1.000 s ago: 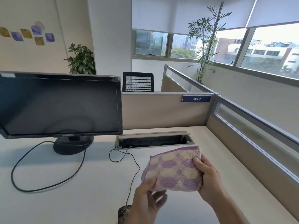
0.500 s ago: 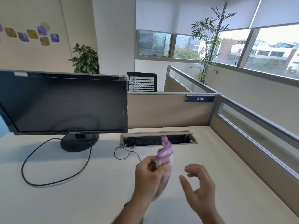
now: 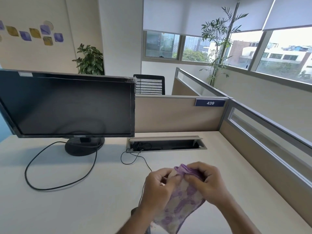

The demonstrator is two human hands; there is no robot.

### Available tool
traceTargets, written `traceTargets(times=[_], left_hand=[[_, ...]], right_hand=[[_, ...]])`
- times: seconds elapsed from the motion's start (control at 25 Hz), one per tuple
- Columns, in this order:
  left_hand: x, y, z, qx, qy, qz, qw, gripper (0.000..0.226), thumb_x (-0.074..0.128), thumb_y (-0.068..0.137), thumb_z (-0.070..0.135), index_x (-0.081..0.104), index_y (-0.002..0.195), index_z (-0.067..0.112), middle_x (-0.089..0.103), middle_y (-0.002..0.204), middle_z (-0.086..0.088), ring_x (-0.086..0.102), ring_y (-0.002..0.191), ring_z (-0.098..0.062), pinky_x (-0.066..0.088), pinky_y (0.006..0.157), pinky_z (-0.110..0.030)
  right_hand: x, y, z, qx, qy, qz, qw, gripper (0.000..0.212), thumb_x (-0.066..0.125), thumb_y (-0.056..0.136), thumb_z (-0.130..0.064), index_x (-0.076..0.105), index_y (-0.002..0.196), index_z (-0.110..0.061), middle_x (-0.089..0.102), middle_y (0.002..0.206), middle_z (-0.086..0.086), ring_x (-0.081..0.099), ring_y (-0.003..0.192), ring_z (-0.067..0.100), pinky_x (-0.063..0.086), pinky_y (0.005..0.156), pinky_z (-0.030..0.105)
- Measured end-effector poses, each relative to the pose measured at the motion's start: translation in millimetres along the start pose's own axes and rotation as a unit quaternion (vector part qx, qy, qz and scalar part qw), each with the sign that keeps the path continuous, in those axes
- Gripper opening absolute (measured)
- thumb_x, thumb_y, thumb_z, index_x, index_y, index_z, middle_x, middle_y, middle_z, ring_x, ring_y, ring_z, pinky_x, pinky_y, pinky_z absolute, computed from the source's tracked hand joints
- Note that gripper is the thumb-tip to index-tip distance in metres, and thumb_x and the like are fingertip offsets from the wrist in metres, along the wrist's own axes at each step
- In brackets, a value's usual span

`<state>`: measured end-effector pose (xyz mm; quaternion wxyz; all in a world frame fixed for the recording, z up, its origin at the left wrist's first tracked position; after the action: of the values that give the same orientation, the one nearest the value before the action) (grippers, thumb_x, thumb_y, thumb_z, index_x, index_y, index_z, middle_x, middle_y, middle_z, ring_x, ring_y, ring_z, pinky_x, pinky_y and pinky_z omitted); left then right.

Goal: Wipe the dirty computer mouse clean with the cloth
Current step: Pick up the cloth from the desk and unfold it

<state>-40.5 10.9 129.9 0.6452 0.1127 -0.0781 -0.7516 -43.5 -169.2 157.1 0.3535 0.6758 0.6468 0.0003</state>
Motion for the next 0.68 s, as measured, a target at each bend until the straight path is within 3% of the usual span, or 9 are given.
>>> traceTargets(times=[0.08, 0.16, 0.28, 0.36, 0.48, 0.52, 0.6, 0.68], left_hand=[[1, -4, 1, 0.011, 0.064, 0.098, 0.993, 0.024, 0.075, 0.088, 0.045, 0.074, 0.076, 0.025, 0.069, 0.061, 0.013, 0.058, 0.049, -0.006, 0.046, 0.045, -0.023], [6, -9, 2, 0.002, 0.079, 0.145, 0.986, 0.024, 0.075, 0.090, 0.042, 0.073, 0.072, 0.026, 0.073, 0.068, 0.012, 0.067, 0.059, -0.007, 0.056, 0.054, -0.025], [15, -12, 4, -0.049, -0.036, 0.103, 0.993, 0.020, 0.062, 0.095, 0.026, 0.075, 0.081, 0.020, 0.077, 0.076, -0.003, 0.074, 0.075, -0.019, 0.063, 0.063, -0.041], [18, -15, 7, -0.071, -0.152, 0.043, 0.985, 0.030, 0.047, 0.089, 0.019, 0.077, 0.090, 0.014, 0.078, 0.085, -0.014, 0.076, 0.085, -0.028, 0.063, 0.065, -0.038], [15, -20, 3, -0.069, -0.143, -0.029, 0.987, 0.040, 0.043, 0.087, 0.027, 0.078, 0.103, 0.018, 0.079, 0.095, -0.010, 0.076, 0.091, -0.025, 0.062, 0.071, -0.034], [10, -22, -1, -0.071, -0.115, -0.024, 0.991, 0.039, 0.046, 0.085, 0.036, 0.079, 0.102, 0.024, 0.079, 0.094, -0.006, 0.076, 0.088, -0.022, 0.062, 0.071, -0.035], [-10, -26, -18, -0.076, -0.076, 0.038, 0.993, 0.044, 0.051, 0.076, 0.053, 0.080, 0.093, 0.025, 0.079, 0.088, -0.003, 0.075, 0.080, -0.022, 0.058, 0.068, -0.034], [-39, -35, -43, -0.060, -0.025, 0.097, 0.993, 0.046, 0.053, 0.077, 0.058, 0.079, 0.091, 0.023, 0.078, 0.084, -0.001, 0.073, 0.078, -0.020, 0.057, 0.068, -0.027]], right_hand=[[7, -5, -3, -0.002, -0.100, 0.079, 0.992, 0.030, 0.083, 0.075, -0.003, 0.073, 0.083, -0.031, 0.072, 0.079, -0.017, 0.068, 0.071, 0.005, 0.051, 0.059, 0.013], [20, -13, -9, -0.035, -0.176, 0.126, 0.976, 0.033, 0.083, 0.069, 0.005, 0.072, 0.079, -0.025, 0.069, 0.069, -0.019, 0.065, 0.065, 0.001, 0.049, 0.057, 0.011], [31, -23, -15, -0.061, -0.137, 0.144, 0.978, 0.030, 0.083, 0.073, 0.001, 0.075, 0.089, -0.023, 0.071, 0.080, -0.022, 0.068, 0.076, 0.005, 0.055, 0.064, 0.021], [34, -26, -16, -0.031, -0.082, 0.156, 0.984, 0.027, 0.085, 0.077, -0.013, 0.073, 0.095, -0.029, 0.073, 0.084, -0.021, 0.071, 0.079, 0.010, 0.056, 0.066, 0.020], [33, -25, -11, 0.053, 0.004, 0.173, 0.984, 0.011, 0.079, 0.084, -0.027, 0.072, 0.084, -0.035, 0.075, 0.078, -0.015, 0.071, 0.073, 0.008, 0.057, 0.062, 0.025], [29, -23, -8, 0.071, 0.021, 0.146, 0.987, 0.007, 0.074, 0.085, -0.039, 0.073, 0.081, -0.034, 0.075, 0.075, -0.013, 0.071, 0.070, 0.008, 0.057, 0.061, 0.027], [18, -16, 2, 0.059, -0.079, 0.016, 0.995, 0.037, 0.059, 0.082, -0.064, 0.071, 0.076, -0.030, 0.072, 0.069, -0.011, 0.067, 0.064, 0.007, 0.054, 0.057, 0.026], [14, -12, 21, 0.057, -0.263, -0.165, 0.949, 0.046, 0.058, 0.085, -0.068, 0.068, 0.074, -0.025, 0.071, 0.066, -0.007, 0.063, 0.062, 0.008, 0.048, 0.056, 0.020]])
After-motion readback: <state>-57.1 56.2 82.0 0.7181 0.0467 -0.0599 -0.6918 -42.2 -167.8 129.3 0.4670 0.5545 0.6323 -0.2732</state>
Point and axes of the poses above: each hand's wrist, its own y-axis towards the middle knuckle, its own x-axis out of the palm, z = x × y, the point moved 3 cm from there along y, towards the middle knuckle
